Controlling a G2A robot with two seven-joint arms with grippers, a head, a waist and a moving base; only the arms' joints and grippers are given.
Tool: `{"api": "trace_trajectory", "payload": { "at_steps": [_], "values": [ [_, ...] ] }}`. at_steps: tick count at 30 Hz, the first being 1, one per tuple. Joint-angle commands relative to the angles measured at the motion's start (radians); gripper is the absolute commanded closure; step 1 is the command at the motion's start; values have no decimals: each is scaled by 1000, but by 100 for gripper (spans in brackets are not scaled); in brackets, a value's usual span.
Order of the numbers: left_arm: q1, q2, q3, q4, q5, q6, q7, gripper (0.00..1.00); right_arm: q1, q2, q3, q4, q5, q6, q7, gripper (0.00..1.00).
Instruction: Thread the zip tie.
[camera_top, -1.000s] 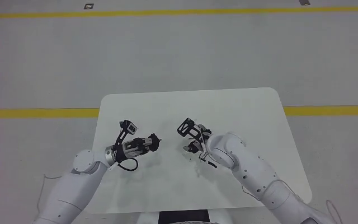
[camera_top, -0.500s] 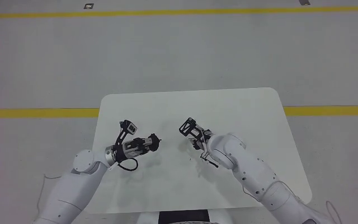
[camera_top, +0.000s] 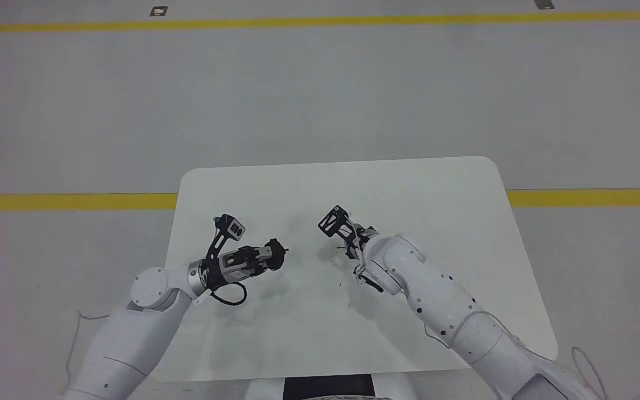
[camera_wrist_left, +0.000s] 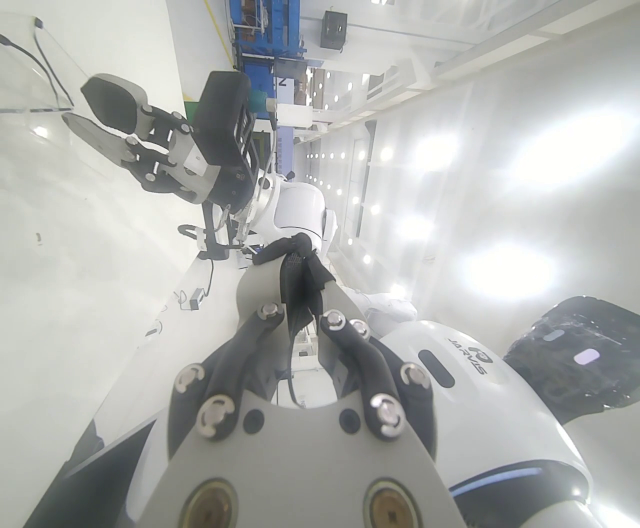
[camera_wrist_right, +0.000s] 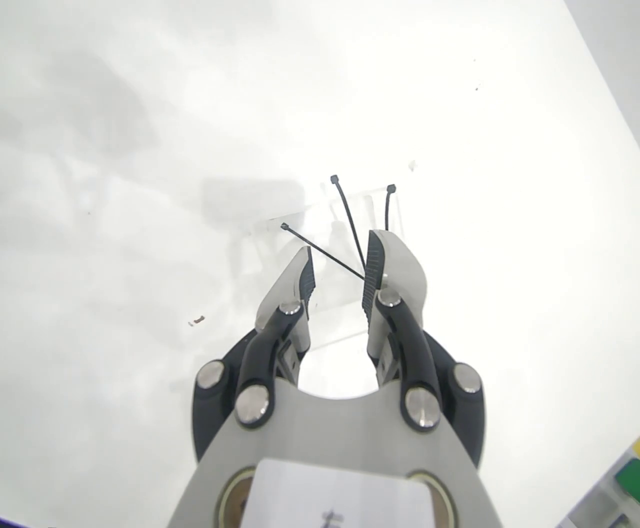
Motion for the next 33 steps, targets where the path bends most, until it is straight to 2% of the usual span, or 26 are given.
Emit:
{"api": "trace_trajectory", "payload": {
  "at_steps": [1, 7, 10, 21, 33],
  "values": [
    [0, 0, 0, 0, 0, 0, 0, 100, 5, -5, -6, 11, -10, 8, -1, 80],
    [0, 0, 0, 0, 0, 0, 0, 100, 14, -19, -17, 46, -17, 13, -11, 86],
    [0, 0, 0, 0, 0, 0, 0, 100, 18, -25, -18, 61, -12, 16, -11, 93],
    [0, 0, 0, 0, 0, 0, 0, 100, 20, -43, -17, 81, -39, 40, -10, 85],
    [0, 0, 0, 0, 0, 0, 0, 100, 40, -67, -26, 122, -68, 47, -1, 87]
  ]
}}
